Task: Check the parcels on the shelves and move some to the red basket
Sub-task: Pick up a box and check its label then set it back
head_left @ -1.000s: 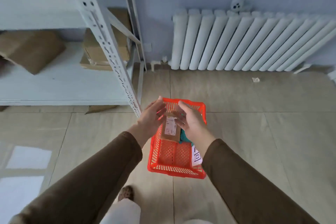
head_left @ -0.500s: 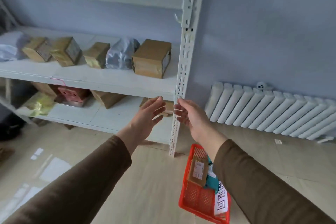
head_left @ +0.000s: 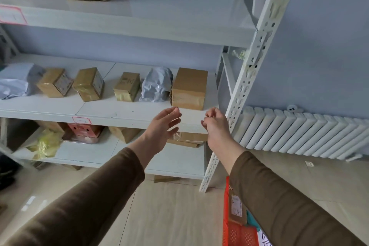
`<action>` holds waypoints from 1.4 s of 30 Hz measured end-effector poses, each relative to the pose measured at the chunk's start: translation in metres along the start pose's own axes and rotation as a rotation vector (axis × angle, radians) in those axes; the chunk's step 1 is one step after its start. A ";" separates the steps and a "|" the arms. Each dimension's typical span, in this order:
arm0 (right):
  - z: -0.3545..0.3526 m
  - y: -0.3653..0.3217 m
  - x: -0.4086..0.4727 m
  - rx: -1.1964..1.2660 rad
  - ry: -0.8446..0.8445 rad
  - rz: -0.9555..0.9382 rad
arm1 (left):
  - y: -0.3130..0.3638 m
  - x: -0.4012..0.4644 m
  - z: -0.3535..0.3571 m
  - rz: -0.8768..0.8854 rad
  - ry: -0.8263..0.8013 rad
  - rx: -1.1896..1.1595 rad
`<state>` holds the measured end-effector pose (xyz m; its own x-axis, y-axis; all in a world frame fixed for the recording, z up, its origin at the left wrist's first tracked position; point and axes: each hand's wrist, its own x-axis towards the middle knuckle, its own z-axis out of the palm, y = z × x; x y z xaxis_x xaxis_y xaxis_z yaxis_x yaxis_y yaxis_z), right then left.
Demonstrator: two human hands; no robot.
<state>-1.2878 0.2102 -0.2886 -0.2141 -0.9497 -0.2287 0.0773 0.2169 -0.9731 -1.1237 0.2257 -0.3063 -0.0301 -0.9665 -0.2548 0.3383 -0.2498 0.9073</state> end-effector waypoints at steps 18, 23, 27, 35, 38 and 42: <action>0.052 -0.005 0.175 -0.054 0.117 0.091 | 0.045 0.180 -0.026 -0.047 0.065 0.154; 0.056 -0.008 0.199 -0.129 0.054 0.200 | 0.055 0.217 -0.022 -0.128 -0.006 0.243; 0.066 -0.004 0.205 -0.103 -0.002 0.299 | 0.044 0.247 -0.033 -0.203 -0.016 0.321; 0.063 0.010 0.189 0.073 0.211 0.303 | -0.009 0.288 -0.059 -0.111 0.035 0.404; 0.055 0.013 0.175 0.165 0.251 0.267 | 0.011 0.248 -0.049 -0.096 0.002 0.338; 0.045 0.015 0.152 0.190 0.328 0.153 | 0.035 0.191 -0.036 -0.085 -0.052 0.212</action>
<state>-1.2756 0.0594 -0.3366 -0.4831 -0.7805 -0.3968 0.3040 0.2755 -0.9120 -1.0840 0.0342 -0.3352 -0.1009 -0.9417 -0.3209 0.1278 -0.3322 0.9345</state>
